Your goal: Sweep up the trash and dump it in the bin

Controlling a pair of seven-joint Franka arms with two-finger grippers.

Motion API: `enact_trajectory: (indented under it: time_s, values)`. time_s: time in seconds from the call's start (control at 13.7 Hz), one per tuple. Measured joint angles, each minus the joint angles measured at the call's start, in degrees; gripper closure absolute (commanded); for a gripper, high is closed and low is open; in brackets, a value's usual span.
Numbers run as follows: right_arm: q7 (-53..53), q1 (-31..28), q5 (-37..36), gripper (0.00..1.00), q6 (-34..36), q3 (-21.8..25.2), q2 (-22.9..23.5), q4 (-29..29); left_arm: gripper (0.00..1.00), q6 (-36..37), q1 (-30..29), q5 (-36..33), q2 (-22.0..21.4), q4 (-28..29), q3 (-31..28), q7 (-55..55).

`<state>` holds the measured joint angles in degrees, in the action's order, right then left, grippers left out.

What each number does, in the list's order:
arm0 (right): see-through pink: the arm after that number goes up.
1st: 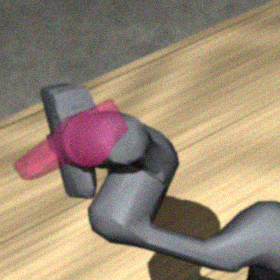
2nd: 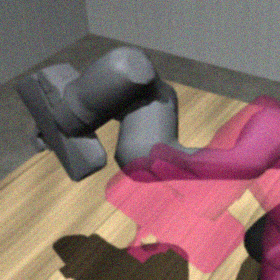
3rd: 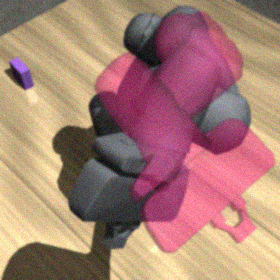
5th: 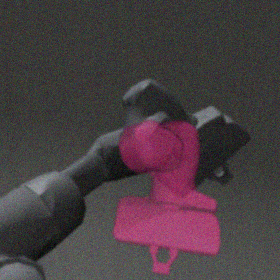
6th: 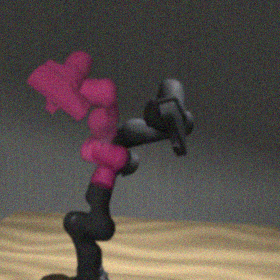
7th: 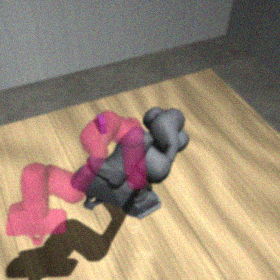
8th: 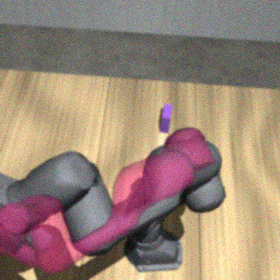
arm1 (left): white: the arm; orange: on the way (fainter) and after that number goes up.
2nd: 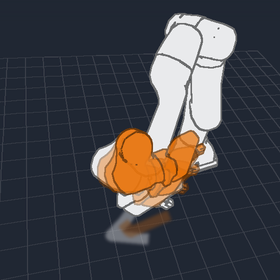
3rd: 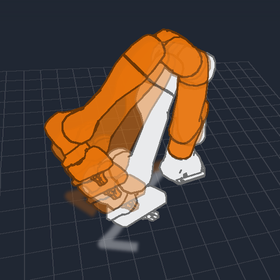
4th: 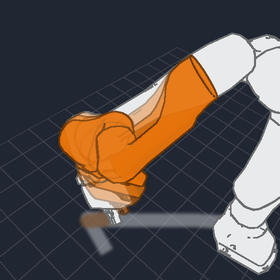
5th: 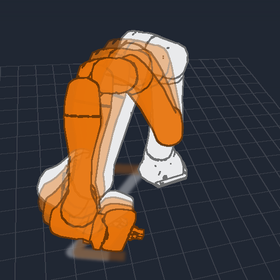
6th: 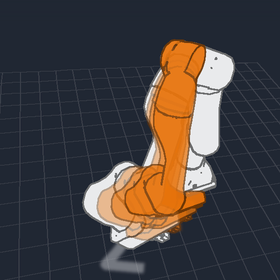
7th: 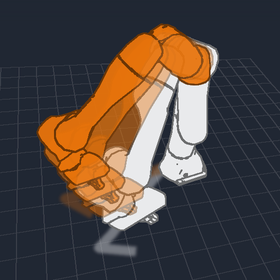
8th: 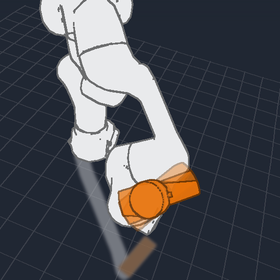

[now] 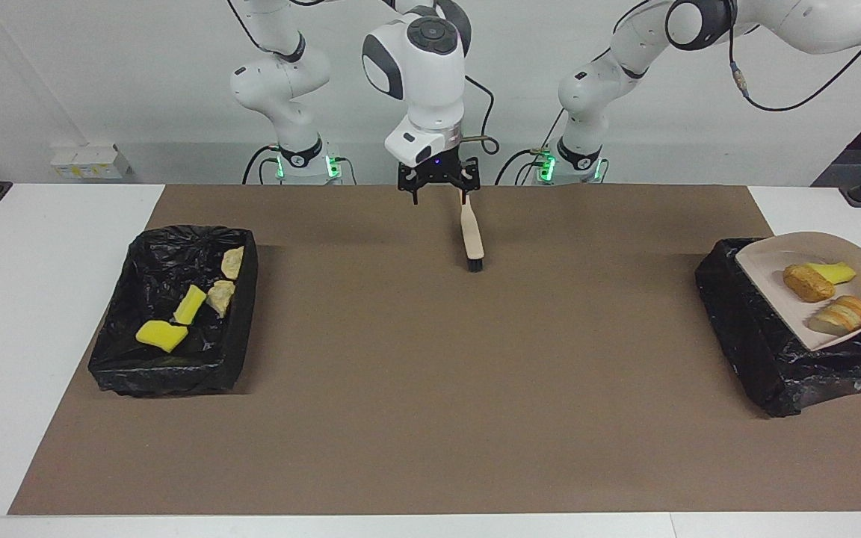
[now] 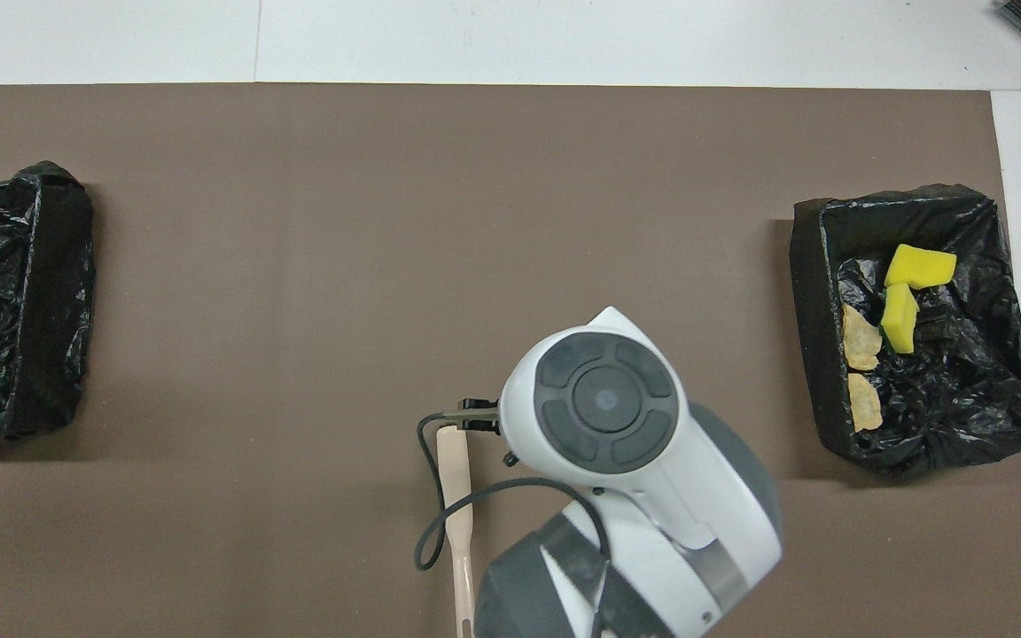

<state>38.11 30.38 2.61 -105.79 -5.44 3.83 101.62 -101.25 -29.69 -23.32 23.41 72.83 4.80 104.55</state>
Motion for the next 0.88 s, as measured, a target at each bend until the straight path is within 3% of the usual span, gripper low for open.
enact_trajectory:
  time_s: [0.44, 0.88]
  values:
    - [-12.73, -12.30, -0.20, 0.00, 3.07, 0.15, 0.08, -2.08, 1.00, -5.55, 2.80, -20.44, 0.29, 3.64, 1.28, -0.14]
    - [-19.25, -20.45, -0.82, 0.00, 7.63, 0.25, 0.17, -4.61, 1.00, -8.25, 7.21, -37.90, -4.81, 13.46, 1.39, -4.85]
